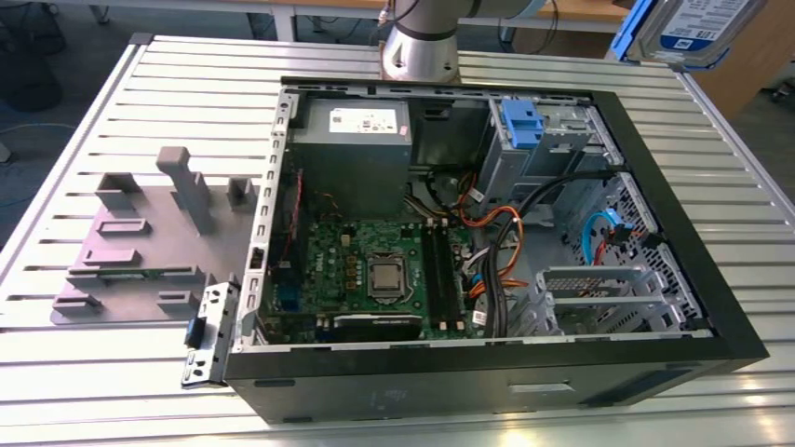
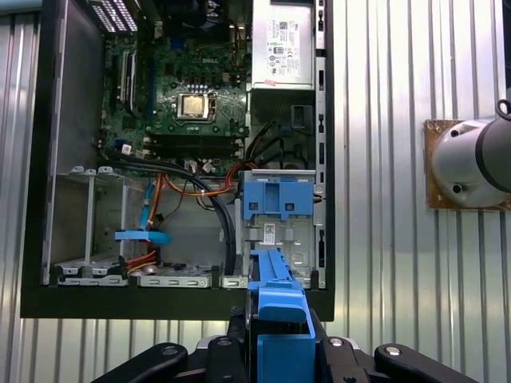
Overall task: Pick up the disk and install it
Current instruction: 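Pick up the disk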
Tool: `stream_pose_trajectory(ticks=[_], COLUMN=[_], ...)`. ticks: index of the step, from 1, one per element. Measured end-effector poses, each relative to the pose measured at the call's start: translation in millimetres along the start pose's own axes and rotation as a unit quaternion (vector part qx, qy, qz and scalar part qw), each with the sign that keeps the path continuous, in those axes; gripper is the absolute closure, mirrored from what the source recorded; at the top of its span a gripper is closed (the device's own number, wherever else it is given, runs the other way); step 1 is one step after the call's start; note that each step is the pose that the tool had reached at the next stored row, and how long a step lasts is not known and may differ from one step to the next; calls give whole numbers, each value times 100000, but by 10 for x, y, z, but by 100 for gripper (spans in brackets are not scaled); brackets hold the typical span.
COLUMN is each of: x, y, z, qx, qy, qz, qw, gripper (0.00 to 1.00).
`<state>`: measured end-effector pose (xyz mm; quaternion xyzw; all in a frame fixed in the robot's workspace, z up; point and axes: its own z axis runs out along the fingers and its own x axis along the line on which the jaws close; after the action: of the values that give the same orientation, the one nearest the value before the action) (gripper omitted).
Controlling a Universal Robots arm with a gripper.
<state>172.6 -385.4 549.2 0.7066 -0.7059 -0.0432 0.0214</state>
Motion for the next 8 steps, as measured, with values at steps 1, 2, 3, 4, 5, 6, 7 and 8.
stream_pose_trajectory(ticks=[1,2,3,4,5,6,7,8], x=[3,6,10,13,16,19,22,24], y=[0,0,0,0,0,0,0,0], z=[0,0,0,0,0,0,0,0], qx=[0,-1,-1,0,-2,0,-1,0], qy=[4,3,3,4,2,4,2,6], qz=[2,0,1,2,1,1,1,1], qw=[100000,100000,100000,100000,100000,100000,100000,100000], gripper=[63,63,63,63,63,63,63,63])
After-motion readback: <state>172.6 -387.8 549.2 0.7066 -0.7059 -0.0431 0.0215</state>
